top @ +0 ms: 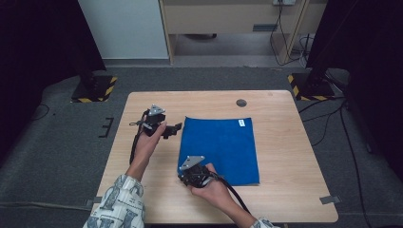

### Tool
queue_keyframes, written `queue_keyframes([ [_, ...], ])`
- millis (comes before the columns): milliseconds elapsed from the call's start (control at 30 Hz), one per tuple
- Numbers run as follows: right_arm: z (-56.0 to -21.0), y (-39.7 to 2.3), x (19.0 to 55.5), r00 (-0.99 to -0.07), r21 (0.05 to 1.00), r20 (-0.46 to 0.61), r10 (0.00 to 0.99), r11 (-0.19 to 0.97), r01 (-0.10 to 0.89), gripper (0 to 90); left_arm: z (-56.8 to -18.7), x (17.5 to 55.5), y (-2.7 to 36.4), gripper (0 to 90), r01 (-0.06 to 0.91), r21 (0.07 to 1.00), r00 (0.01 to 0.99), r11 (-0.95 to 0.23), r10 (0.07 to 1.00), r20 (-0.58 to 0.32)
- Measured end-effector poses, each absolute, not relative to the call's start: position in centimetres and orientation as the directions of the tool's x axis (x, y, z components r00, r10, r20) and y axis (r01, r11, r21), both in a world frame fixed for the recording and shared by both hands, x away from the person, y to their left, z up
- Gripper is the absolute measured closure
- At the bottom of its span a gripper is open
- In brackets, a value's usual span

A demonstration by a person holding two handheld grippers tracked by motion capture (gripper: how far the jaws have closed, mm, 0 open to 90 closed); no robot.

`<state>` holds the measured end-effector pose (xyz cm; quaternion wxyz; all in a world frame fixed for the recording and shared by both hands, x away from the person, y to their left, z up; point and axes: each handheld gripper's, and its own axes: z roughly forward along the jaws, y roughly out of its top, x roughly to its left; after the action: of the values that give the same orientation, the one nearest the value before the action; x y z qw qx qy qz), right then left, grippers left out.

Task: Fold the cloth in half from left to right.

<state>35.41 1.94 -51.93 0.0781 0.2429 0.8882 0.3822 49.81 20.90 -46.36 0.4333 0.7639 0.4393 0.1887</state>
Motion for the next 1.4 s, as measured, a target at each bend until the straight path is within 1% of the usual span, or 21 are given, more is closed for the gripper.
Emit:
queue_keyframes([
  [100, -51.8, 2.0, 35.2, -0.875, 0.725, 0.051, 0.482, 0.584, 0.364, 78.9, -46.8, 50.7, 20.5, 15.1, 0.527, 0.812, 0.545, -0.25, 0.833, -0.097],
  [167, -51.9, 2.2, 35.3, -0.872, 0.724, 0.055, 0.486, 0.582, 0.37, 80.4, -47.1, 51.3, 20.2, 17.4, 0.539, 0.801, 0.544, -0.262, 0.834, -0.093],
  [267, -52.0, 2.2, 35.2, -0.873, 0.724, 0.067, 0.484, 0.578, 0.376, 82.2, -47.8, 52.3, 19.8, 24.4, 0.549, 0.788, 0.547, -0.278, 0.832, -0.087],
  [333, -52.0, 2.3, 35.0, -0.872, 0.725, 0.077, 0.483, 0.574, 0.382, 83.5, -48.5, 53.0, 19.4, 26.0, 0.567, 0.773, 0.55, -0.284, 0.829, -0.099],
  [433, -52.3, 2.5, 34.7, -0.878, 0.718, 0.065, 0.475, 0.589, 0.372, 83.7, -49.4, 53.7, 19.0, 31.1, 0.576, 0.754, 0.549, -0.316, 0.833, -0.07],
  [500, -52.4, 2.6, 34.5, -0.876, 0.724, 0.075, 0.476, 0.579, 0.376, 83.5, -50.0, 53.9, 18.8, 33.4, 0.582, 0.753, 0.556, -0.306, 0.825, -0.095],
  [567, -52.6, 2.7, 34.3, -0.874, 0.723, 0.073, 0.481, 0.578, 0.378, 83.3, -50.3, 54.1, 18.9, 34.1, 0.585, 0.749, 0.556, -0.311, 0.827, -0.091],
  [633, -52.6, 2.9, 34.0, -0.876, 0.722, 0.064, 0.478, 0.584, 0.372, 83.3, -50.5, 54.2, 19.1, 36.2, 0.591, 0.753, 0.554, -0.29, 0.824, -0.117],
  [700, -52.5, 3.0, 33.7, -0.875, 0.724, 0.065, 0.479, 0.582, 0.372, 83.2, -50.7, 54.4, 19.4, 38.7, 0.595, 0.745, 0.552, -0.302, 0.827, -0.105],
  [833, -52.6, 3.1, 33.3, -0.872, 0.726, 0.064, 0.485, 0.577, 0.375, 82.5, -51.3, 54.6, 19.7, 43.0, 0.606, 0.741, 0.557, -0.289, 0.82, -0.136],
  [900, -52.6, 3.1, 33.2, -0.874, 0.726, 0.065, 0.482, 0.578, 0.373, 82.4, -51.6, 54.7, 19.5, 45.2, 0.607, 0.733, 0.567, -0.308, 0.814, -0.127],
  [1000, -52.6, 3.0, 33.1, -0.877, 0.726, 0.064, 0.476, 0.581, 0.368, 82.4, -51.7, 54.7, 19.1, 52.5, 0.6, 0.73, 0.581, -0.327, 0.806, -0.117],
  [1067, -52.5, 2.9, 33.1, -0.88, 0.729, 0.064, 0.471, 0.58, 0.364, 82.4, -51.8, 54.7, 18.9, 60.1, 0.598, 0.729, 0.585, -0.333, 0.803, -0.113],
  [1167, -52.4, 2.9, 33.1, -0.878, 0.73, 0.067, 0.474, 0.577, 0.367, 82.3, -52.1, 54.8, 18.7, 73.2, 0.602, 0.718, 0.593, -0.351, 0.798, -0.107],
  [1200, -52.4, 2.9, 33.0, -0.877, 0.731, 0.067, 0.476, 0.575, 0.368, 82.2, -52.1, 54.8, 18.7, 80.3, 0.601, 0.719, 0.6, -0.349, 0.791, -0.117],
  [1233, -52.3, 2.9, 33.0, -0.878, 0.732, 0.067, 0.474, 0.575, 0.366, 82.1, -52.1, 54.8, 18.8, 85.3, 0.6, 0.722, 0.6, -0.343, 0.79, -0.123],
  [1267, -52.2, 2.9, 32.9, -0.877, 0.732, 0.065, 0.476, 0.574, 0.366, 82.1, -52.0, 54.8, 18.8, 87.8, 0.605, 0.725, 0.596, -0.329, 0.791, -0.139],
  [1300, -52.1, 2.9, 32.9, -0.876, 0.734, 0.063, 0.477, 0.573, 0.365, 82.1, -52.0, 54.8, 18.9, 88.2, 0.609, 0.727, 0.592, -0.318, 0.792, -0.149],
  [1400, -51.9, 2.8, 32.8, -0.875, 0.736, 0.064, 0.479, 0.57, 0.366, 82.5, -51.4, 54.6, 18.8, 88.3, 0.595, 0.741, 0.591, -0.309, 0.793, -0.144],
])
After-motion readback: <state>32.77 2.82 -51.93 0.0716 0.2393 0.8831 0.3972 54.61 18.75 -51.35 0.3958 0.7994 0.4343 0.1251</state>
